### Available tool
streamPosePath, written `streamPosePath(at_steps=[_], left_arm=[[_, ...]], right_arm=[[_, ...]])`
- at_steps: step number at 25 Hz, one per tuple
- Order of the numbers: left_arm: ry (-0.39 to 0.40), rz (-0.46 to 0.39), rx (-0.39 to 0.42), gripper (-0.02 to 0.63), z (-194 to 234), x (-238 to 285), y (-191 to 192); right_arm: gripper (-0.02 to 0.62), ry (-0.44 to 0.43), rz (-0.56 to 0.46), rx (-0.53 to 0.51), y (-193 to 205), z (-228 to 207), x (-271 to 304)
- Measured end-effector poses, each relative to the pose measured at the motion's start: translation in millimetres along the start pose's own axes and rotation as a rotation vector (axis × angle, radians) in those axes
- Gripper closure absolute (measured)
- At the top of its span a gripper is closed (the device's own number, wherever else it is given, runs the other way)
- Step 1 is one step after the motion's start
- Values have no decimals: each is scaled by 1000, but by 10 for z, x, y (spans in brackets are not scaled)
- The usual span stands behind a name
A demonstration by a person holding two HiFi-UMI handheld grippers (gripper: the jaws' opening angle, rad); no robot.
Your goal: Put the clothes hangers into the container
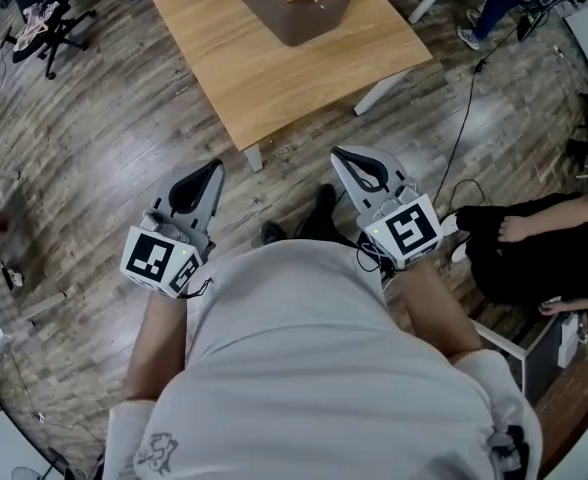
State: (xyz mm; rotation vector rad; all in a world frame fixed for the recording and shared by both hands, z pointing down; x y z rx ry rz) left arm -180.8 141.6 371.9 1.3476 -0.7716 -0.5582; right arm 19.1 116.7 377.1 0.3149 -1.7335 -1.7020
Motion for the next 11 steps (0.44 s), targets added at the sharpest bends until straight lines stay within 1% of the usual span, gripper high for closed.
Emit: streamPosePath(at_steps=[11], left_arm=[[6,-9,7,600,69,44,-50]], right_arm=[[589,37,16,-10,-16,-168,41]])
Point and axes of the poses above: the fingertips, and each gripper's own axes: x forward along the fingers, z to its left, y out of its underside, the point moved 3 cm from there along -x, backward along the fingers, and after that the axes turned 4 degrees about x, right-handed, at the moved point
